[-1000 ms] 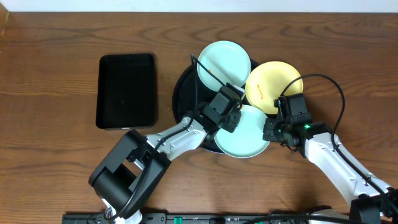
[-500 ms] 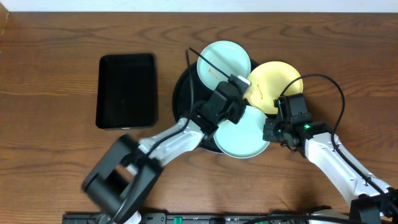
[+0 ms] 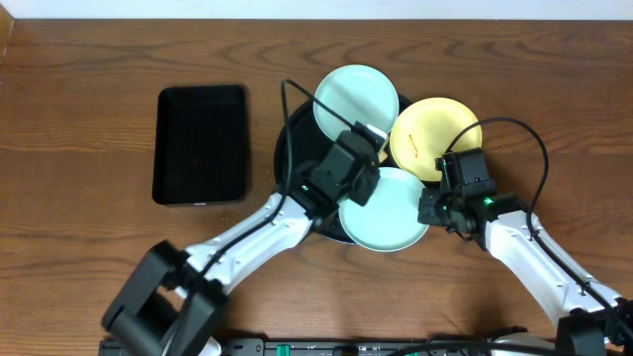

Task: Clean dirty plates on tray and stack at the side
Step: 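Scrub the green plate surface with the sponge in the left gripper, then return the sponge with the left gripper to the black tray, then lift the green plate with the right gripper and carry it right, then set the green plate down on the table and release it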

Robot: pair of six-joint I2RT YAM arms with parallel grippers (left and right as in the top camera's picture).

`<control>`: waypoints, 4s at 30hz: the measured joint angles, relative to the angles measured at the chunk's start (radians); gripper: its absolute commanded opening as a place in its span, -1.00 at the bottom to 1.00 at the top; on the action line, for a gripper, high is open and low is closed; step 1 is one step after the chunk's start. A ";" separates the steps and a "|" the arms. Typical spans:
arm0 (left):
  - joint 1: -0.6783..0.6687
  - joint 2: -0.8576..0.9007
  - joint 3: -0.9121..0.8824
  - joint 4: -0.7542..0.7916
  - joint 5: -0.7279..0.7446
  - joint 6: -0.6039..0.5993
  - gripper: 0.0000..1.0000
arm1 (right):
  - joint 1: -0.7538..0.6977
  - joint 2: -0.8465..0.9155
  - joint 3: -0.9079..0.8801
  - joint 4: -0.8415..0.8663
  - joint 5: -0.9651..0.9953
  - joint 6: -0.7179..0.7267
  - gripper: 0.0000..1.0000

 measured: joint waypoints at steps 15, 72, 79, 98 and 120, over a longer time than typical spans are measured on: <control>-0.038 0.148 -0.016 0.085 -0.003 -0.003 -0.85 | 0.000 0.000 0.000 0.000 0.000 0.000 -0.98; 0.962 -0.158 -0.019 -0.275 0.683 -0.174 -0.85 | 0.645 -0.076 0.318 0.482 1.143 -0.878 -0.97; 0.962 -0.158 -0.019 -0.276 0.690 -0.177 -0.85 | 0.655 -0.009 0.318 0.529 1.227 -0.967 -0.98; 0.962 -0.159 -0.019 -0.269 0.702 -0.153 -0.85 | 0.317 -0.160 0.336 0.133 0.664 -0.536 -0.98; 0.962 -0.158 -0.019 -0.297 0.702 -0.153 -0.85 | -0.761 0.264 0.377 0.234 -0.179 -0.303 -0.98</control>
